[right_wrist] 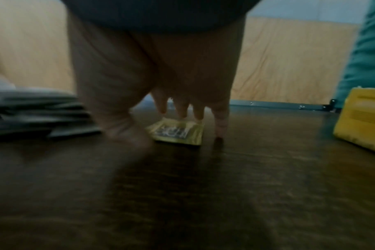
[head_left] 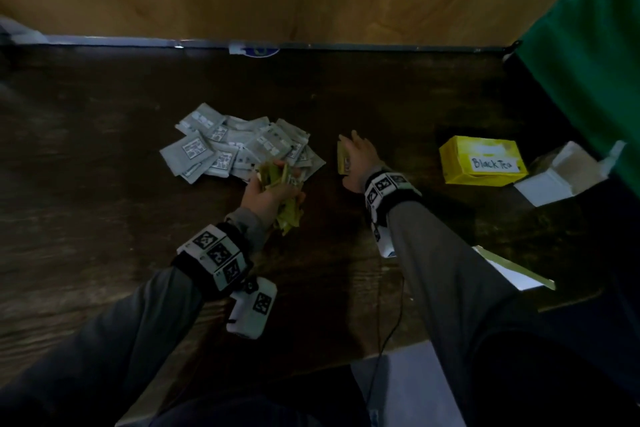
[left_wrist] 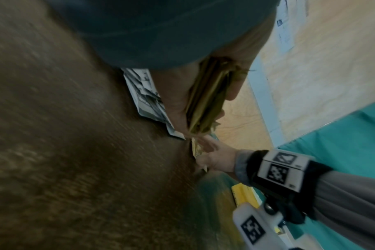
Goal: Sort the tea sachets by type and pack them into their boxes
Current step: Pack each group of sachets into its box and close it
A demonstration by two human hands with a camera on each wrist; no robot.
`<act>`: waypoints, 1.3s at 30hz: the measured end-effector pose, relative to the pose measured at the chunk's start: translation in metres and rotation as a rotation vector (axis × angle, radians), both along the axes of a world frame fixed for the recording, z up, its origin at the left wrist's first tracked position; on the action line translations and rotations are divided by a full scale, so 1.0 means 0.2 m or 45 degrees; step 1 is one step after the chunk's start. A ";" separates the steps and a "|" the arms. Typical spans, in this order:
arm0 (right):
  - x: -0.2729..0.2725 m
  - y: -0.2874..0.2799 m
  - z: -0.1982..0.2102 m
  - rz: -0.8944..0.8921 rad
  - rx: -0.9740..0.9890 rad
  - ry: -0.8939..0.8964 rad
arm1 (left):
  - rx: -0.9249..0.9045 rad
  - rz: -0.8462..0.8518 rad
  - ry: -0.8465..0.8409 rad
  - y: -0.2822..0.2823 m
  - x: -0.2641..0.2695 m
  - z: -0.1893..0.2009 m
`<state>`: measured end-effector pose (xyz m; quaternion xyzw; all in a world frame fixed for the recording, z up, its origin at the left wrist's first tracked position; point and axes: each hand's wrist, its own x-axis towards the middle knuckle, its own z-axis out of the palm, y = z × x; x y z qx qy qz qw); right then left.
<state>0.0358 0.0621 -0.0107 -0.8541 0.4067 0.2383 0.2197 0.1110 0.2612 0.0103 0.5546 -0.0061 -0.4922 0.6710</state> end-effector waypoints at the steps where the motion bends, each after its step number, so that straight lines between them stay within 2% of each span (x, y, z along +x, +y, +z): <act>1: 0.01 -0.01 -0.03 0.058 0.026 0.049 | 0.012 -0.008 -0.009 0.00 0.00 0.00; 3: 0.03 -0.01 -0.06 0.091 0.028 0.069 | 0.037 -0.021 -0.006 0.00 0.01 -0.02; 10: 0.05 0.03 -0.05 0.069 -0.197 0.009 | 0.093 0.033 0.045 -0.03 0.00 -0.07; 14: 0.03 0.09 0.02 -0.246 -0.041 -0.130 | 0.163 0.029 0.083 -0.04 -0.02 -0.09; 17: -0.02 0.20 0.11 -0.515 0.161 -0.414 | 0.224 -0.047 0.213 -0.03 -0.02 -0.08; 19: -0.06 0.33 0.17 -0.566 0.257 -0.580 | 0.282 -0.160 0.285 -0.03 -0.02 -0.06; 21: -0.14 0.48 0.19 -0.505 0.325 -0.745 | 0.365 -0.281 0.282 -0.03 -0.02 -0.04; 24: -0.26 0.66 0.15 -0.279 0.314 -0.901 | 0.368 -0.389 0.254 -0.04 -0.08 -0.02; 28: -0.42 0.77 0.09 -0.106 0.236 -0.862 | 0.269 -0.511 0.180 -0.05 -0.19 0.03; 30: -0.49 0.81 0.08 -0.046 0.062 -0.840 | 0.243 -0.520 0.188 -0.07 -0.23 0.05; 33: -0.57 0.83 0.11 -0.033 -0.180 -0.841 | 0.201 -0.575 0.170 -0.08 -0.31 0.10; 39: -0.72 0.86 0.20 -0.107 -0.247 -1.112 | 0.159 -0.643 0.212 -0.07 -0.44 0.17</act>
